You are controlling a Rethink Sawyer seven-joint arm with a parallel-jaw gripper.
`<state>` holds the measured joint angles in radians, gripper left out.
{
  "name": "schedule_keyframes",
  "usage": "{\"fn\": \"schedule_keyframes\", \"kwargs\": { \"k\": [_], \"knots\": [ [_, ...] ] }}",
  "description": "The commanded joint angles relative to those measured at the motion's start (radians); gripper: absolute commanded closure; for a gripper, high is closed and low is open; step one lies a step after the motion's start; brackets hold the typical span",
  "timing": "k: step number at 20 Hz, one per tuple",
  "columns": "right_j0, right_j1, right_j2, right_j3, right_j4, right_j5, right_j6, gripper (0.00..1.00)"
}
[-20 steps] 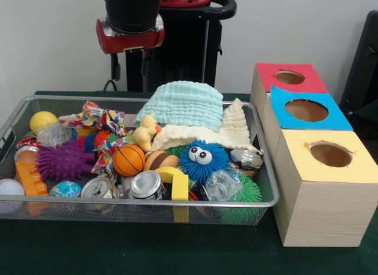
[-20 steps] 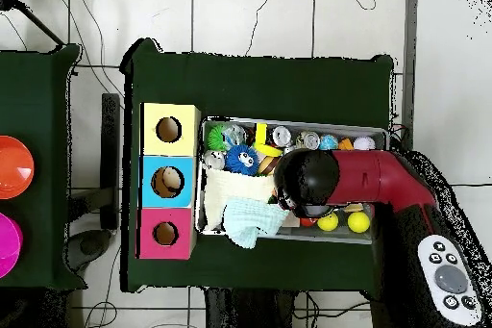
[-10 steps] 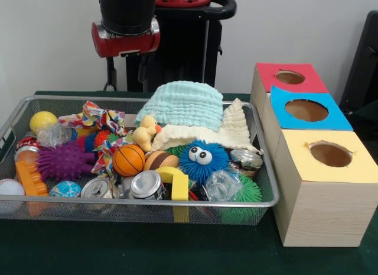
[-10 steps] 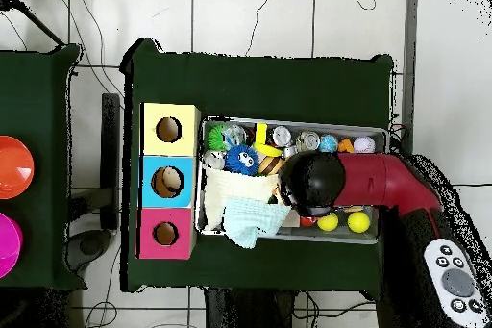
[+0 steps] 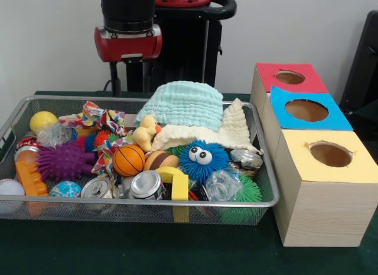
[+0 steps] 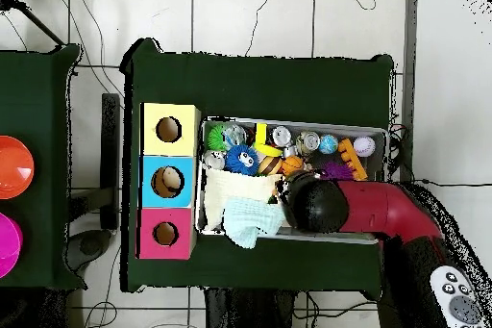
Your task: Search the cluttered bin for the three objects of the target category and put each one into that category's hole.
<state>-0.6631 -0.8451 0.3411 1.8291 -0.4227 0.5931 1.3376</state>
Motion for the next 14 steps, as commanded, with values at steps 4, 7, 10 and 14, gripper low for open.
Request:
{"fn": "schedule_keyframes", "kwargs": {
  "k": [4, 7, 10, 14],
  "knots": [
    [0.051, 0.011, 0.006, 0.093, 0.080, -0.030, 0.167, 0.00],
    [0.078, 0.006, -0.022, 0.106, 0.099, -0.024, 0.200, 0.00],
    [0.101, -0.006, -0.047, 0.118, 0.114, -0.028, 0.220, 0.00],
    [0.114, 0.003, -0.071, 0.102, 0.122, -0.049, 0.219, 0.00]
  ]
}}
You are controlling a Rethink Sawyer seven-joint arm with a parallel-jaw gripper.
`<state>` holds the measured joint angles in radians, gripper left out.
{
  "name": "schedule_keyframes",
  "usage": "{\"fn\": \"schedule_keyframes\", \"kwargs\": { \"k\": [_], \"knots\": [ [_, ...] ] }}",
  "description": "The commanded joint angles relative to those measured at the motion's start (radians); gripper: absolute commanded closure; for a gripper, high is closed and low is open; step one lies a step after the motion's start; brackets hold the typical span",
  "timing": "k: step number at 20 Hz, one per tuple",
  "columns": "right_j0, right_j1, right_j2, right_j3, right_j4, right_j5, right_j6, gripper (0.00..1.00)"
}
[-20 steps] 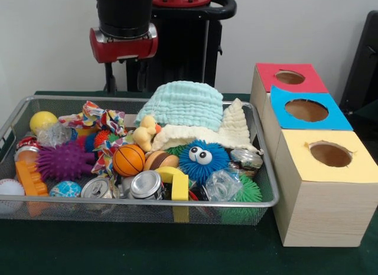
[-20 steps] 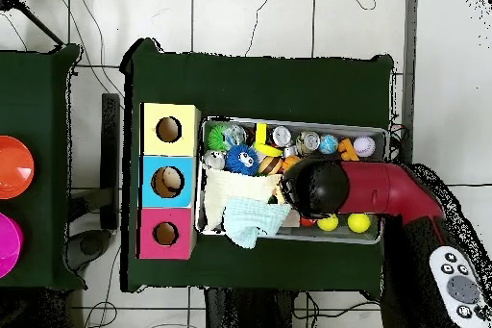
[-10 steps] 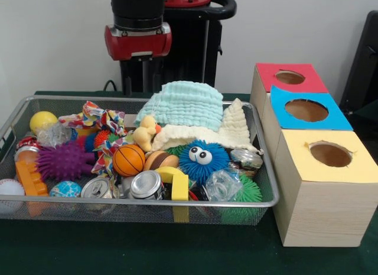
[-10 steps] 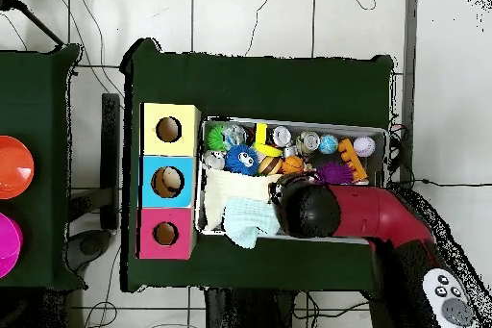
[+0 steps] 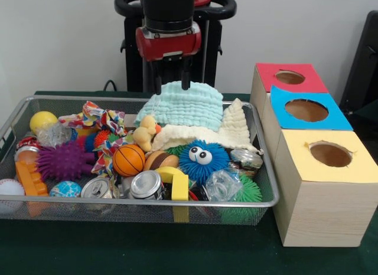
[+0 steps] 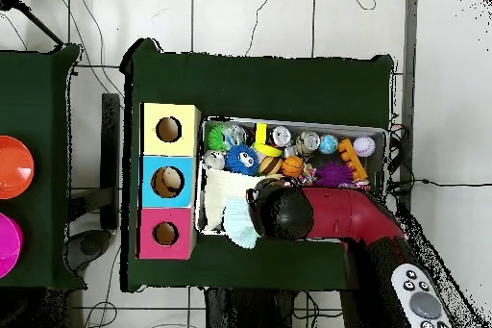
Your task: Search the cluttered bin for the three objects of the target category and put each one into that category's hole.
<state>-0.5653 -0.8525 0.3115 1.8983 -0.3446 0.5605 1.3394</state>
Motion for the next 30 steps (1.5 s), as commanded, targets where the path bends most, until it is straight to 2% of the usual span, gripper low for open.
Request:
{"fn": "schedule_keyframes", "kwargs": {
  "k": [1, 8, 14, 20, 30],
  "knots": [
    [0.018, 0.014, -0.047, 0.029, 0.045, -0.023, 0.216, 0.00],
    [0.029, -0.010, -0.069, 0.034, 0.065, -0.037, 0.209, 0.00],
    [0.033, -0.049, -0.073, 0.017, 0.090, 0.025, 0.172, 0.00],
    [0.034, -0.031, -0.076, 0.023, 0.089, -0.049, 0.181, 0.00],
    [0.022, 0.005, -0.065, -0.007, 0.101, -0.073, 0.160, 0.00]
  ]
}}
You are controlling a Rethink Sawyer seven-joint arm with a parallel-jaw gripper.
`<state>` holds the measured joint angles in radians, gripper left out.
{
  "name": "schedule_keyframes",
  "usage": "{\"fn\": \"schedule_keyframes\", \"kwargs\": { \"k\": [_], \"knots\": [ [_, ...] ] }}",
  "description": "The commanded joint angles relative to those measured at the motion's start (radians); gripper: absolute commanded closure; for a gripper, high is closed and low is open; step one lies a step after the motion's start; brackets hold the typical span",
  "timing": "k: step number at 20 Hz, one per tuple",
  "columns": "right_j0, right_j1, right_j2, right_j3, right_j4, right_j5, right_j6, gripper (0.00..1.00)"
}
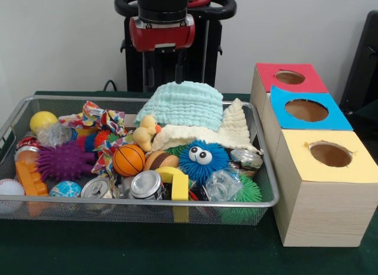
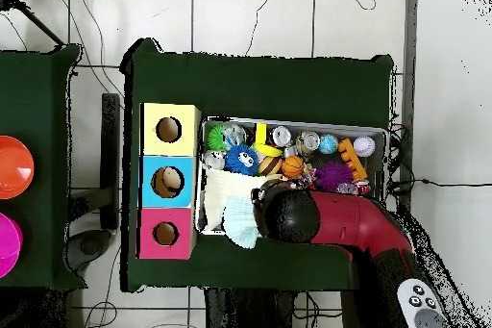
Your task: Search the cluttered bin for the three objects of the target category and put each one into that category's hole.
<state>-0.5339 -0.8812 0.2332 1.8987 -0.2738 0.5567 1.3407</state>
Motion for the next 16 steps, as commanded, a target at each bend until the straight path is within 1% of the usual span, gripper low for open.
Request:
{"fn": "schedule_keyframes", "kwargs": {
  "k": [1, 3, 8, 13, 16],
  "knots": [
    [-0.011, 0.041, 0.014, -0.009, 0.030, -0.074, 0.159, 0.00],
    [-0.009, 0.069, 0.014, -0.030, 0.028, -0.086, 0.160, 0.00],
    [-0.010, 0.071, 0.017, -0.036, 0.026, -0.088, 0.152, 0.00],
    [-0.004, 0.109, 0.007, -0.068, 0.025, -0.087, 0.157, 0.00],
    [-0.001, 0.118, -0.002, -0.085, 0.023, -0.083, 0.160, 0.00]
  ]
}}
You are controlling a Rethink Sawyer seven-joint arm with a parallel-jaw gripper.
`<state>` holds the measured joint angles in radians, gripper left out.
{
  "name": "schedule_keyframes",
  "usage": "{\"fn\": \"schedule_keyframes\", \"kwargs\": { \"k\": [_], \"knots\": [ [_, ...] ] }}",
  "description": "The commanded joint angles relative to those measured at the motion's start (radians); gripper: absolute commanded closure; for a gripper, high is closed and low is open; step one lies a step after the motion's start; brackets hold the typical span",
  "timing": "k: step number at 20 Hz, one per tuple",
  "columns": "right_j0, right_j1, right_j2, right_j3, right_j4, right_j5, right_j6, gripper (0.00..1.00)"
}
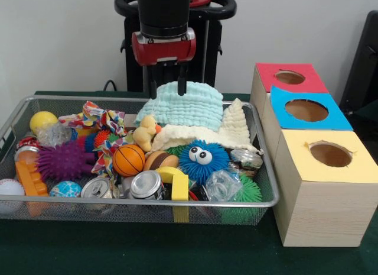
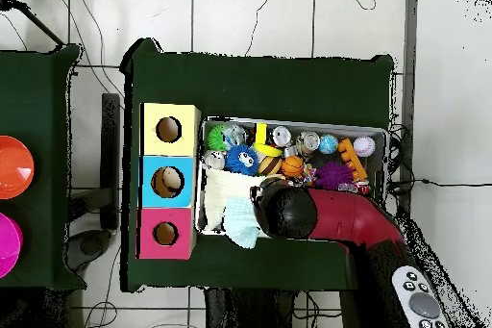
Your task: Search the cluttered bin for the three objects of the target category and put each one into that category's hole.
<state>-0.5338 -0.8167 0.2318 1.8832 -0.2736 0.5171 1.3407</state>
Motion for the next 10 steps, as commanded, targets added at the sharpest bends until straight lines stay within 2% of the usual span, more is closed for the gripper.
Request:
{"fn": "schedule_keyframes", "kwargs": {
  "k": [1, 10],
  "knots": [
    [-0.002, 0.056, 0.000, -0.078, 0.023, -0.039, 0.156, 0.00],
    [-0.008, 0.095, 0.003, -0.143, 0.024, -0.013, 0.136, 0.00]
  ]
}}
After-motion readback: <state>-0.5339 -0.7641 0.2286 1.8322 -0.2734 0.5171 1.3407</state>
